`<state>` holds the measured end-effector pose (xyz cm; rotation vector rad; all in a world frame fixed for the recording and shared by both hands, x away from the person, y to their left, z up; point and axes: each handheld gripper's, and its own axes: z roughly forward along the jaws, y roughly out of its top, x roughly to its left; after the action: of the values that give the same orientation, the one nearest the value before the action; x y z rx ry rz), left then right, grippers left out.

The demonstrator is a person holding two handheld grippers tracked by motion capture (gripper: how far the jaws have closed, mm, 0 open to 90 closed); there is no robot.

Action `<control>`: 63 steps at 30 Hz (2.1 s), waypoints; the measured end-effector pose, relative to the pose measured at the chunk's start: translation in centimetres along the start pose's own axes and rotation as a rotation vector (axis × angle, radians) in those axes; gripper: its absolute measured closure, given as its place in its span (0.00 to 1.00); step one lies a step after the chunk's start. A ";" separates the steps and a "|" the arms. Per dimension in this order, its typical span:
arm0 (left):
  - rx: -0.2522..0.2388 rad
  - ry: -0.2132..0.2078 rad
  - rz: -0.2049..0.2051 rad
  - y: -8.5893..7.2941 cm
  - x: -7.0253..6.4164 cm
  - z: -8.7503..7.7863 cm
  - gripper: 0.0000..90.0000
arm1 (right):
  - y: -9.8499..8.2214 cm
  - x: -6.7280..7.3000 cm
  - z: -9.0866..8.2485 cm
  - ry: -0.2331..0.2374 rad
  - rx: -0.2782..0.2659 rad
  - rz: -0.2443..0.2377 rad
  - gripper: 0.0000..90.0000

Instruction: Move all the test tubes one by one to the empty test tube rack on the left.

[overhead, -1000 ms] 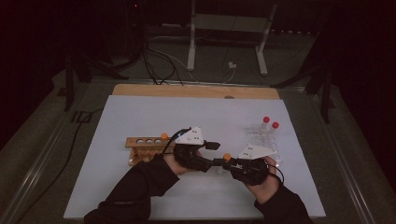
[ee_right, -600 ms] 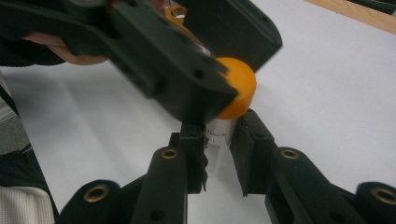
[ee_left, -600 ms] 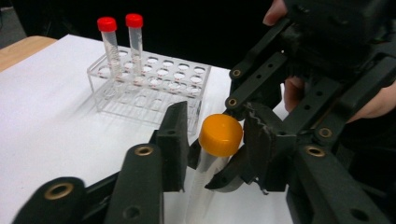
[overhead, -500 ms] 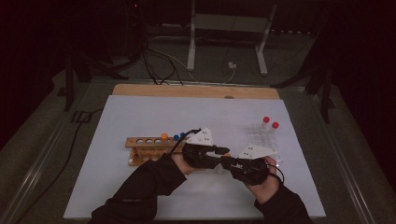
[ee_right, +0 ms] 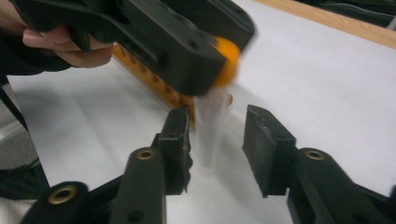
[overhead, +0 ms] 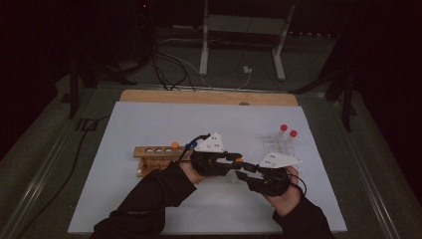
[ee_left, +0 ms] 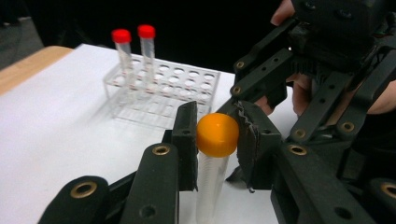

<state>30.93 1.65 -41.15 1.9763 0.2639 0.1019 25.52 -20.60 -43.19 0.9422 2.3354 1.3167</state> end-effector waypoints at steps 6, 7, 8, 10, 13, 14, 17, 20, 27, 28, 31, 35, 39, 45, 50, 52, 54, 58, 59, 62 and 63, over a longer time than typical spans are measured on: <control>-0.018 0.034 0.001 0.6 0.4 -2.2 0.80 | 0.2 -0.5 -0.6 -0.004 -0.049 0.032 0.46; -0.018 0.045 0.002 0.7 0.5 -2.7 0.80 | 0.2 -0.6 -0.7 -0.001 -0.055 0.034 0.44; -0.020 0.053 0.004 0.8 0.6 -3.3 0.80 | 0.2 -0.6 -0.8 0.000 -0.062 0.039 0.43; -0.028 0.073 0.003 0.8 0.8 -4.2 0.80 | 0.3 -0.7 -0.9 -0.008 -0.068 0.044 0.34; -0.032 0.104 0.002 0.9 1.1 -5.7 0.80 | 0.3 -0.8 -1.0 -0.021 -0.084 0.047 0.31; -0.035 0.114 0.000 0.9 1.3 -6.1 0.80 | 0.4 -0.7 -1.1 -0.030 -0.089 0.044 0.27; -0.039 0.149 -0.009 0.6 1.7 -7.7 0.80 | 0.4 -0.7 -1.2 -0.047 -0.103 0.051 0.17; -0.041 0.180 -0.017 0.4 2.1 -9.0 0.80 | 0.4 -0.8 -1.3 -0.059 -0.116 0.060 0.13; -0.050 0.256 -0.038 -0.4 2.9 -12.2 0.80 | 0.4 -1.0 -1.7 -0.039 -0.128 0.051 0.01; -0.052 0.269 -0.039 -0.5 3.0 -12.6 0.80 | 0.4 -1.0 -1.8 -0.034 -0.133 0.059 0.00; -0.060 0.297 -0.049 -0.9 3.3 -13.8 0.80 | 0.5 -1.0 -1.9 -0.035 -0.135 0.056 0.00; -0.060 0.327 -0.062 -1.4 3.7 -15.2 0.80 | 0.5 -1.0 -1.9 -0.033 -0.130 0.056 0.00; -0.059 0.367 -0.078 -2.1 4.2 -16.6 0.80 | 0.4 -1.2 -1.8 -0.032 -0.124 0.060 0.00; -0.065 0.413 -0.109 -3.4 5.5 -17.4 0.80 | 0.5 -1.2 -1.8 -0.036 -0.122 0.058 0.00; -0.060 0.426 -0.122 -4.3 6.3 -16.7 0.80 | 0.5 -1.3 -1.9 -0.040 -0.123 0.059 0.00; -0.055 0.430 -0.126 -4.6 6.5 -16.4 0.80 | 0.4 -1.3 -1.8 -0.043 -0.123 0.059 0.00; -0.044 0.430 -0.129 -5.0 6.7 -16.1 0.80 | 0.4 -1.3 -1.8 -0.039 -0.123 0.059 0.00; -0.035 0.426 -0.144 -6.0 7.0 -15.4 0.80 | 0.3 -1.4 -1.8 -0.040 -0.121 0.060 0.00; -0.028 0.426 -0.145 -6.2 7.0 -15.3 0.80 | 0.3 -1.4 -1.8 -0.042 -0.120 0.060 0.00; -0.022 0.423 -0.154 -6.7 7.1 -15.0 0.80 | 0.3 -1.4 -1.8 -0.039 -0.116 0.058 0.00; -0.016 0.424 -0.154 -6.9 7.2 -14.9 0.80 | 0.3 -1.4 -1.8 -0.038 -0.115 0.058 0.00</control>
<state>34.08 19.25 -41.73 1.8965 0.6859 0.4235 25.72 -22.63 -42.06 0.9967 2.1940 1.4254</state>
